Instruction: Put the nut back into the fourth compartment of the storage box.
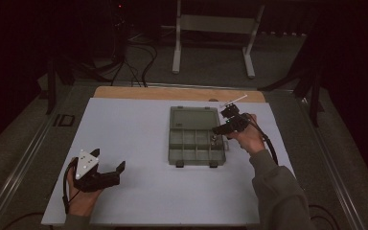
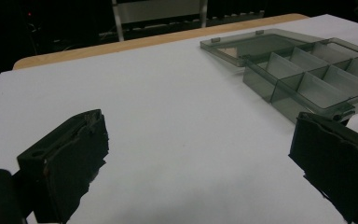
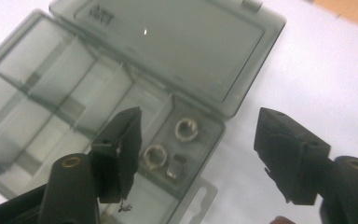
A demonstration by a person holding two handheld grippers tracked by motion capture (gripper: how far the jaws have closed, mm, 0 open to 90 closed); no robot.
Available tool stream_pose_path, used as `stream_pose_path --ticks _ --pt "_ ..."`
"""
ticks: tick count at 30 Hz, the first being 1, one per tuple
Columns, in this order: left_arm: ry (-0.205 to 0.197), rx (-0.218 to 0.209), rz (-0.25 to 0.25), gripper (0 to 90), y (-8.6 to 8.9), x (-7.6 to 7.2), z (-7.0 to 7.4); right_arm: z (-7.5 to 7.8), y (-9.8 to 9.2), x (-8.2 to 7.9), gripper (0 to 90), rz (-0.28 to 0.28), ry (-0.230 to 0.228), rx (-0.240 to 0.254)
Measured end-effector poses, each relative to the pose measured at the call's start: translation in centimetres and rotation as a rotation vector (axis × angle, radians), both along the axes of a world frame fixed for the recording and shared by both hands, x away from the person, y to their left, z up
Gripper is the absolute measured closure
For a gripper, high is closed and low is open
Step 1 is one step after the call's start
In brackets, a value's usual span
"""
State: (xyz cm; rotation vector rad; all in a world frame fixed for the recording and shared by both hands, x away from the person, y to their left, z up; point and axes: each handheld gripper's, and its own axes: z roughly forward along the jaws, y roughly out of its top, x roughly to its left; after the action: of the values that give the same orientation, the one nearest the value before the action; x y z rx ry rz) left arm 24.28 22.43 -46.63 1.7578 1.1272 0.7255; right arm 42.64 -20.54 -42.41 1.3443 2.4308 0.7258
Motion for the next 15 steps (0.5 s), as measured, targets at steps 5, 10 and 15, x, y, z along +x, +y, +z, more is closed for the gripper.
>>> stream_pose_path --ticks 5,10,15 --pt "0.002 0.001 0.001 4.2 0.07 0.01 -0.04 0.5 -0.22 -0.05 30.7 -0.019 -0.061 0.044" --pt "0.003 -0.004 0.005 4.2 -0.02 0.08 -0.12 0.83 -0.25 0.13 29.1 -0.029 -0.097 0.073" --pt "0.008 0.003 0.005 4.2 -0.26 0.23 -0.26 0.96 -0.19 0.12 28.7 -0.03 -0.123 0.087"
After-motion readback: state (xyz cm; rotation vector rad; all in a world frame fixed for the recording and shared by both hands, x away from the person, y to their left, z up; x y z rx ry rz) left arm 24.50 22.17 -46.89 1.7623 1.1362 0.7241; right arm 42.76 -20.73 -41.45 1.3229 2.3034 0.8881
